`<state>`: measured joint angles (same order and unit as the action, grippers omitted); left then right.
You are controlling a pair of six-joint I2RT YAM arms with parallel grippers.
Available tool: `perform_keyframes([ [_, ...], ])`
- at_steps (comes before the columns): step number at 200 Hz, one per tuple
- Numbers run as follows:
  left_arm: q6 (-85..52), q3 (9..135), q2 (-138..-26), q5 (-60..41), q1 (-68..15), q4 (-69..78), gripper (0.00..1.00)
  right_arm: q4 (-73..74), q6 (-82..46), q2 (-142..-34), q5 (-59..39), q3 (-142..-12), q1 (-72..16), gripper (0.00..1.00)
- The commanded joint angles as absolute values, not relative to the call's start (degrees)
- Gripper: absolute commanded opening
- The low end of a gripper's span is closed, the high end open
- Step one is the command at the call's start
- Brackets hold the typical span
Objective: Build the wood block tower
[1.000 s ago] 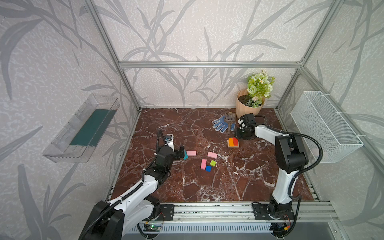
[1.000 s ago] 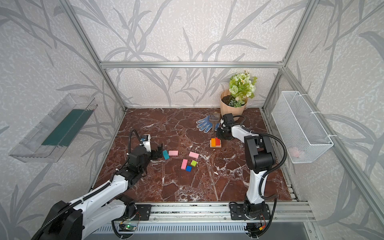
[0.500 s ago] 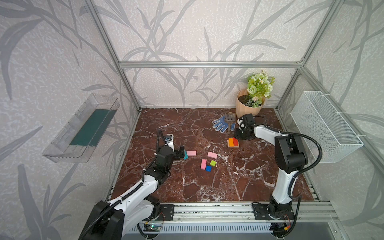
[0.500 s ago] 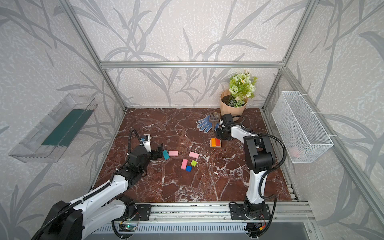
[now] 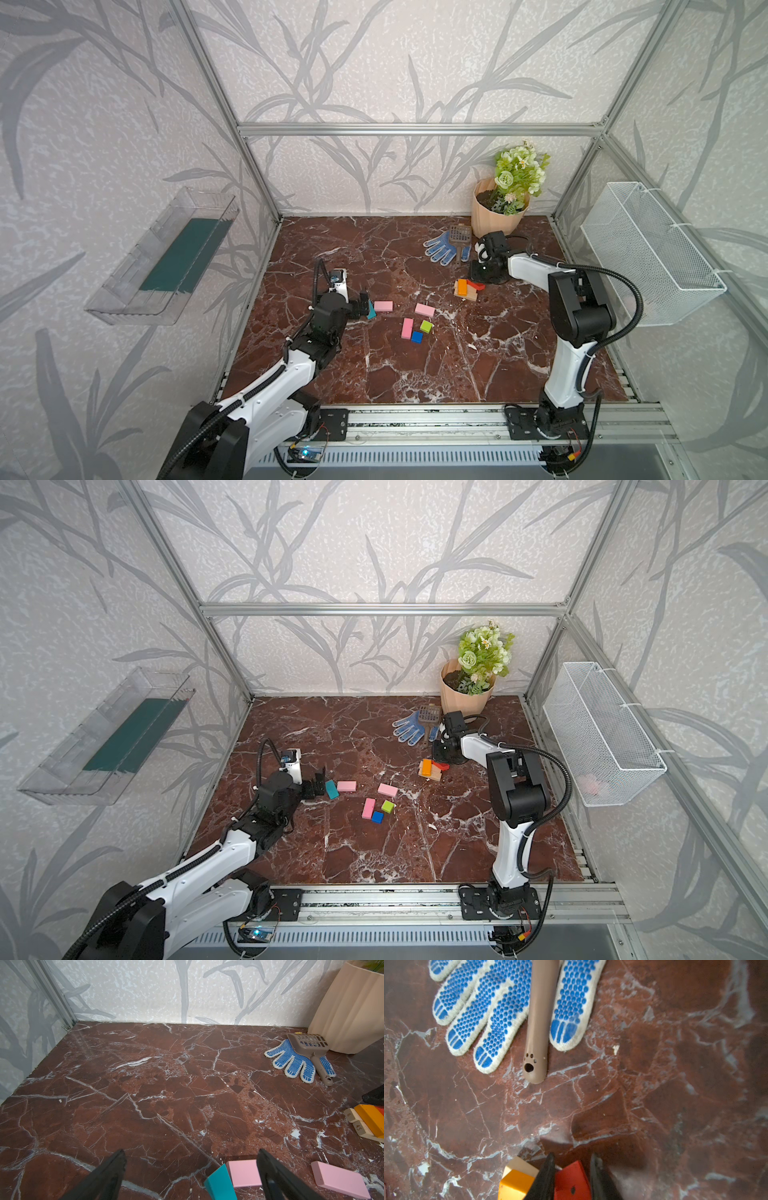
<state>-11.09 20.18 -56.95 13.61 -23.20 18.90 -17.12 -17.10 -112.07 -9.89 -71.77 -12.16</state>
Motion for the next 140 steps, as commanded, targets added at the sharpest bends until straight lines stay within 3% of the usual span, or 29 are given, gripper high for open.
perform_keyframes([
  [1, -10.42, 19.96, -56.16, 14.15, -23.38, 19.86, 0.99, -15.37, -17.87, -108.33, -8.53, -69.39, -11.89, 0.34],
  [89, -10.37, 19.87, -56.14, 13.91, -23.43, 20.04, 0.99, -8.85, -21.24, -101.24, -11.04, -60.41, -7.65, 0.52],
  [128, -9.94, 20.32, -55.67, 12.05, -23.47, 19.41, 0.99, -15.31, -18.56, -98.09, -8.09, -59.15, -8.77, 0.53],
  [140, -11.04, 22.02, -54.31, 15.7, -23.4, 14.71, 0.99, -17.3, -17.9, -97.28, -6.54, -59.29, -9.74, 0.53],
])
